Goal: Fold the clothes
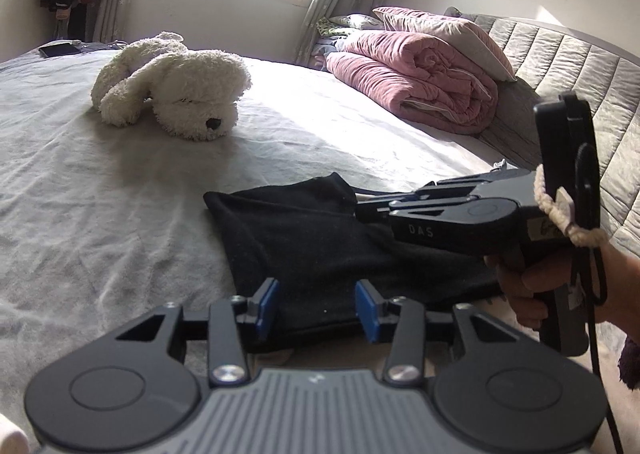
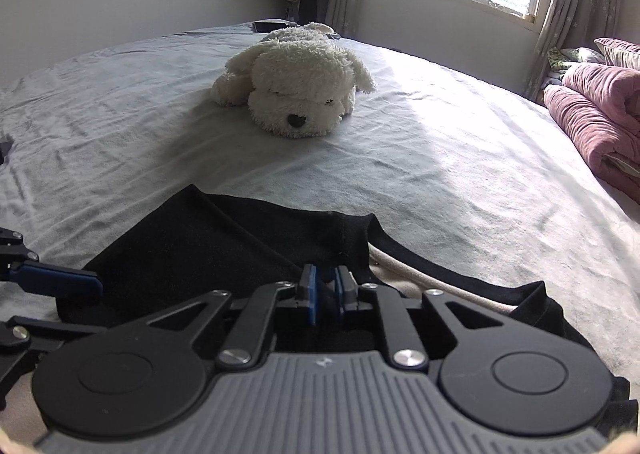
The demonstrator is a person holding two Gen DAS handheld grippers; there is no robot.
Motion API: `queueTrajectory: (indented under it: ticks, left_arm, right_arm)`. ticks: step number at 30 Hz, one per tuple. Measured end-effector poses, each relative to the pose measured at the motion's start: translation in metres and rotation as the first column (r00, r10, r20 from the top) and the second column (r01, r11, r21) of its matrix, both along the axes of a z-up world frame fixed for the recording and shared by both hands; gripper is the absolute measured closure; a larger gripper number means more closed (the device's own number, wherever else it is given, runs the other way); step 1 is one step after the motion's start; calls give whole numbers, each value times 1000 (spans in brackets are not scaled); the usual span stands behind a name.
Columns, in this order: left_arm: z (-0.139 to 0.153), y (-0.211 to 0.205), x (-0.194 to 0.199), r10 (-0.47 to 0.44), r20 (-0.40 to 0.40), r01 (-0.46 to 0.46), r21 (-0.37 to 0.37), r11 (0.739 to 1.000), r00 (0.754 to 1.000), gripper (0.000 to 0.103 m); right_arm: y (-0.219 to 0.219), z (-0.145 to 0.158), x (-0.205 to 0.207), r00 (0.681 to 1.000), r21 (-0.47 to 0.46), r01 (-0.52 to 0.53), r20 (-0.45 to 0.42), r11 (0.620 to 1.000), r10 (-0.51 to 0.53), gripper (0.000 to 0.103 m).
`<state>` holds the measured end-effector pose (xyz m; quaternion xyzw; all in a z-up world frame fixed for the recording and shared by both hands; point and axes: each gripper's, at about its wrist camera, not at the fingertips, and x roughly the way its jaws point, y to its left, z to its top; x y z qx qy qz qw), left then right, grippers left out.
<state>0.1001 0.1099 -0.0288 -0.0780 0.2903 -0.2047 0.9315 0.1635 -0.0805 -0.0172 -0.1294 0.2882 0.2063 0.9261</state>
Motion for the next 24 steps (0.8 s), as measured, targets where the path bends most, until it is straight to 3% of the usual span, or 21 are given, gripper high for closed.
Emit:
queueTrajectory:
  ticks: [3,9,10,12,19,24]
  left_arm:
    - [0,-5,0,-14,9,14,12,1000,1000,53]
    - [-5,-9,4,-49,-34,53,126,991,998,48]
    - [-4,-7,4,-44,-40,49,133,990,998,48]
    - [-2,-3,4,-33,-50,40,142,989,998,48]
    - [14,-2,2,17,40,-19,48,999,999,46]
    - [10,-22,10,16,50,-20,75,997,999,45]
  right_arm:
    - [-21,1,-16,1000,7,28,7,1000,-28,73]
    - [-74,-11,-47,995,-5,89,-47,996,-89,68]
    - [-82,-13,-52,994,-5,99,-48,995,-99,63]
    - [-95,-10,-59,991,6,119,-56,993,-118,63]
    - [-112,1,-57,985,45,174,-26,984,-173,59]
    - [-112,-6,-50,981,69,190,-44,979,-188,58]
